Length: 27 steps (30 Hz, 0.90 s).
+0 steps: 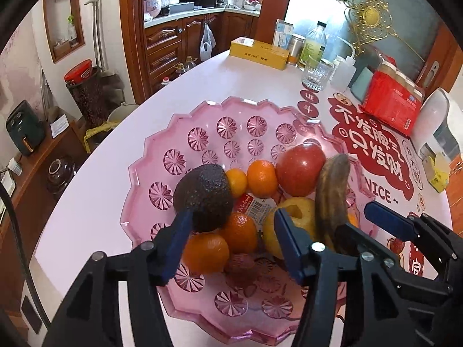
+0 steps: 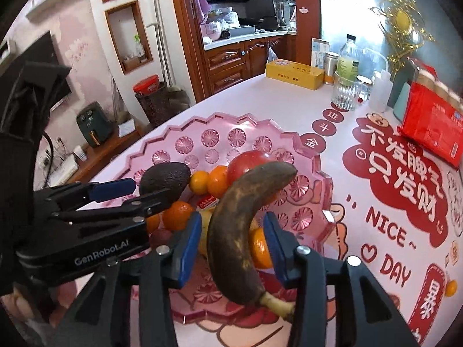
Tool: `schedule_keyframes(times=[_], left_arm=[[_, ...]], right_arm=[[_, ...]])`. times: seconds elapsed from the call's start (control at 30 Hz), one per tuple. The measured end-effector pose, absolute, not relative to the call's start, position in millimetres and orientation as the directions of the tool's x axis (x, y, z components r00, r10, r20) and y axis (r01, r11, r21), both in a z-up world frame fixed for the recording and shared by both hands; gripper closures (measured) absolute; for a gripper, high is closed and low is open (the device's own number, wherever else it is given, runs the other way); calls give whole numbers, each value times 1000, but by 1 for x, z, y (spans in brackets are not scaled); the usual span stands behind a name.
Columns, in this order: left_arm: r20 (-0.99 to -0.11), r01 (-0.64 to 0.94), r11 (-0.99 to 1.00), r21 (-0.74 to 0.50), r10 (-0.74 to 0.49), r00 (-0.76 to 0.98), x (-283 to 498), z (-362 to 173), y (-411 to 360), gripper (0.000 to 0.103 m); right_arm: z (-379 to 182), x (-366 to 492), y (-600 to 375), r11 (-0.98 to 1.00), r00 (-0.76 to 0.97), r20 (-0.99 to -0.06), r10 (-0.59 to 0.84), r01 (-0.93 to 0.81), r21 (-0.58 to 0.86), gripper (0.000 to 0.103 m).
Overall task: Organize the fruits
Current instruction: 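Carry the orange and banana over the pink bowl and release both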
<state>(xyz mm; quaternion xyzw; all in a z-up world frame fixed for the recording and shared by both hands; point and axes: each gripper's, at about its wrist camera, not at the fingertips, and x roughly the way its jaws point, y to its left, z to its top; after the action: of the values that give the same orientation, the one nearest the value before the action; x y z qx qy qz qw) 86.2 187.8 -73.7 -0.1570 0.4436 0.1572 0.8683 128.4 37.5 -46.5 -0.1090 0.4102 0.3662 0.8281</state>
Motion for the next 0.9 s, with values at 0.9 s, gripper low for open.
schedule_keyframes(times=[0.9], left_arm=[[-776,-374,925,-65,189,602,58,-43,156,17]], right_arm=[[-39,116,-2,726,387,-734,558,-657,204,57]])
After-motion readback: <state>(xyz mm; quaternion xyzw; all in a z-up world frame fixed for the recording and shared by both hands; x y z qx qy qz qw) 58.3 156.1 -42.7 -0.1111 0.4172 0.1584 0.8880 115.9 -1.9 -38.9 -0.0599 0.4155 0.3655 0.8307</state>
